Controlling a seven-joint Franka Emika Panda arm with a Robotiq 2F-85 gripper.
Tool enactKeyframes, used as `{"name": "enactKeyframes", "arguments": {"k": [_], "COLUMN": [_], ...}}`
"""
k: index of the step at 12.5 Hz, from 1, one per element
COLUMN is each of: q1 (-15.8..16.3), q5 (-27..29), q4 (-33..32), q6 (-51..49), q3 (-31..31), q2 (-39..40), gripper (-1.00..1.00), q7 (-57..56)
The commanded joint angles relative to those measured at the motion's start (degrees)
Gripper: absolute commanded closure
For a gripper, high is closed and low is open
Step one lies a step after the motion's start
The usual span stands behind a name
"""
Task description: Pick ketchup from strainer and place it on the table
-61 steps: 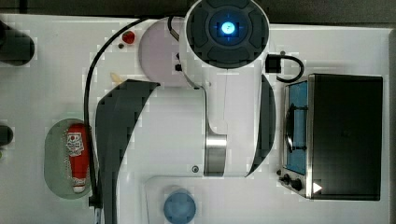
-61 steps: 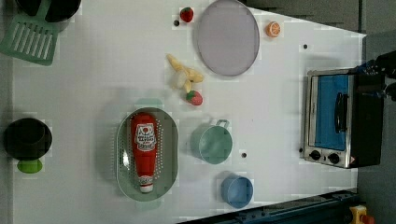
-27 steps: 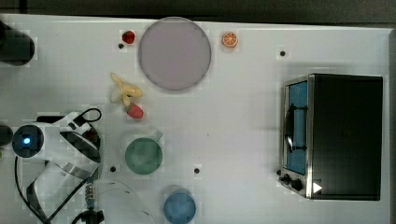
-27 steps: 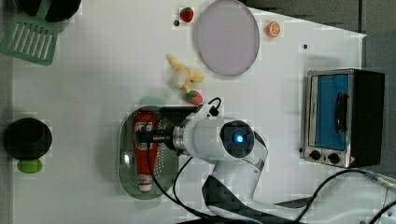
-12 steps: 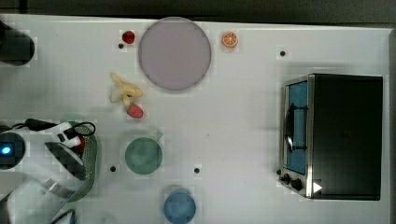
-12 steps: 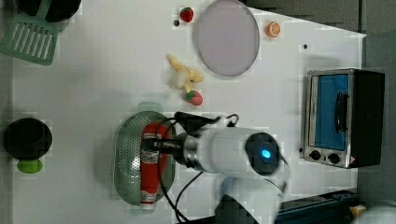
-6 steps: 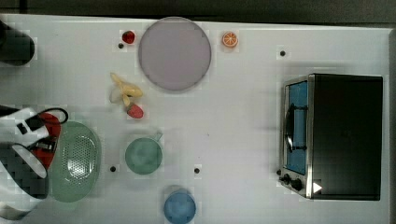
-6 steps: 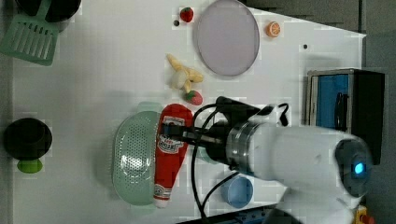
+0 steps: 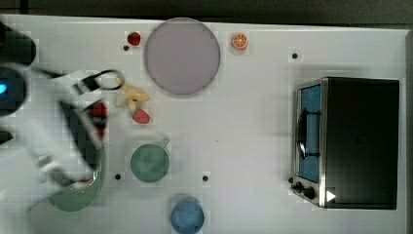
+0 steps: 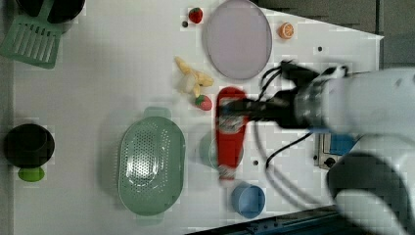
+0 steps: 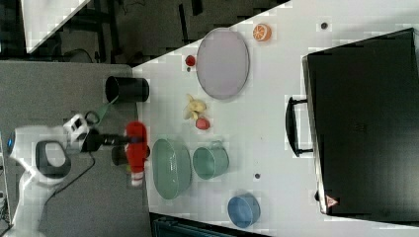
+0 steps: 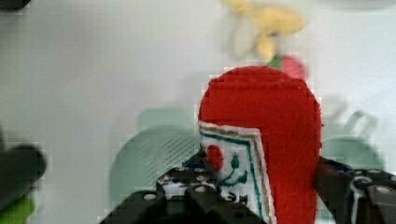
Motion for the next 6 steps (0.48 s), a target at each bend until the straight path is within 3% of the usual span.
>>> {"name": "enactKeyframes", "arguments": {"k": [1,6], "q1": [-7.7,-11.0], "q5": [0.6,0.6], "q4": [2.1,0.4], "q6": [-0.6,-0.5], "q3": [-6.2,-17.2], "q2": [0.8,1.9], "gripper": [-0.18,-0.18], "q7": [-10.4,-20.1]}}
